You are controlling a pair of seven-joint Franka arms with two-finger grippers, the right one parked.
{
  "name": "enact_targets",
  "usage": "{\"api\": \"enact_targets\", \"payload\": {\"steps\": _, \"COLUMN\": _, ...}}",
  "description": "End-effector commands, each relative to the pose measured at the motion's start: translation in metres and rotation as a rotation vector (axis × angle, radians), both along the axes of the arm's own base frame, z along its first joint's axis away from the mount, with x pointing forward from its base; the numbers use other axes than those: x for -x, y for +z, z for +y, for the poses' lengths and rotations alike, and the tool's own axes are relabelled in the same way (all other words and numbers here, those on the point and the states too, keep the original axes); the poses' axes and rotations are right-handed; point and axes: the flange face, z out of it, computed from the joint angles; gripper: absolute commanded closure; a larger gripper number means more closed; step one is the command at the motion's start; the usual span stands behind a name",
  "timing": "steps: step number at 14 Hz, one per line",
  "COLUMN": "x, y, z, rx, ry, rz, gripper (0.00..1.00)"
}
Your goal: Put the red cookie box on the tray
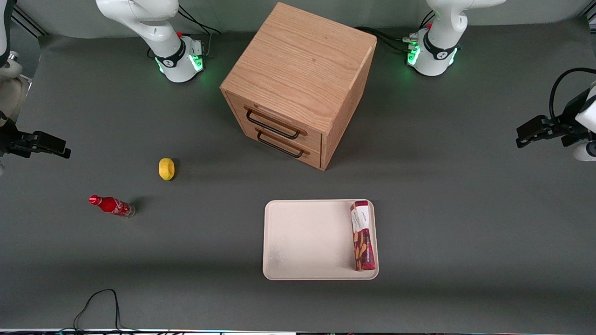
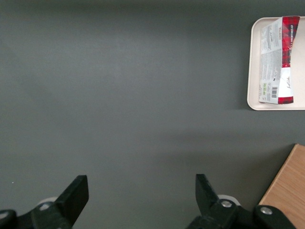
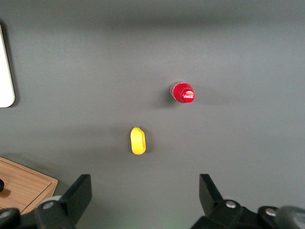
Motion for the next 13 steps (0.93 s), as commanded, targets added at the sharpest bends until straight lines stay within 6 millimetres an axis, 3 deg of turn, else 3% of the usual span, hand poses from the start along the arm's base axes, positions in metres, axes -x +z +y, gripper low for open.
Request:
{"api": "enact_targets", "payload": {"steps": 1, "x": 0.006, "y": -0.002, "z": 0.001, "rx": 0.008, "ry": -0.013, "rz": -0.030, "gripper": 0.00}}
{"api": "enact_targets", "payload": {"steps": 8, "x": -0.007, "y": 0.001, "z": -0.008, "rx": 0.012, "ry": -0.017, "rz": -0.016, "gripper": 0.00}}
{"api": "enact_targets", "payload": {"steps": 13, "x": -0.004, "y": 0.006, "z": -0.011, "rx": 0.041, "ry": -0.016, "rz": -0.014, "gripper": 0.00}}
